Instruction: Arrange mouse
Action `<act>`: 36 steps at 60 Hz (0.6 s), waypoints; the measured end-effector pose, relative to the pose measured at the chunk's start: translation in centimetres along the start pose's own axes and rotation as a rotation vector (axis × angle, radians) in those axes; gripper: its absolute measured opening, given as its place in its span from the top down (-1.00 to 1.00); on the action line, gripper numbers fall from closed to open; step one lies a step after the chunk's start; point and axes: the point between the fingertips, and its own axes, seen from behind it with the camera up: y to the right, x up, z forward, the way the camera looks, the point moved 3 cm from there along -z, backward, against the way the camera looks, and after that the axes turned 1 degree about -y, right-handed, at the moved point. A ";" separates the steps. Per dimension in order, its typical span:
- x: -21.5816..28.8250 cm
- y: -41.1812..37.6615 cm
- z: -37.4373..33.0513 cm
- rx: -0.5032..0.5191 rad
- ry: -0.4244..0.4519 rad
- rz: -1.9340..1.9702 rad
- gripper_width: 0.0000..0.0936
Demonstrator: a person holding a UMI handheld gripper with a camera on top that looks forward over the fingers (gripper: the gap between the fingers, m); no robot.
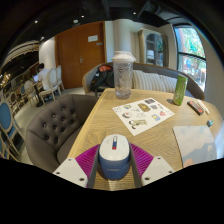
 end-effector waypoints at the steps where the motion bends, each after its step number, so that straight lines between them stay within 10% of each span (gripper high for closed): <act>1: -0.1 0.0 0.0 -0.001 -0.003 0.003 -0.16; 15: 0.7 0.1 -0.9 0.058 -0.092 -0.015 0.17; 24: 9.7 2.9 -7.1 0.179 0.052 -0.009 0.17; 36: 16.9 21.8 -12.4 0.001 0.237 -0.021 0.17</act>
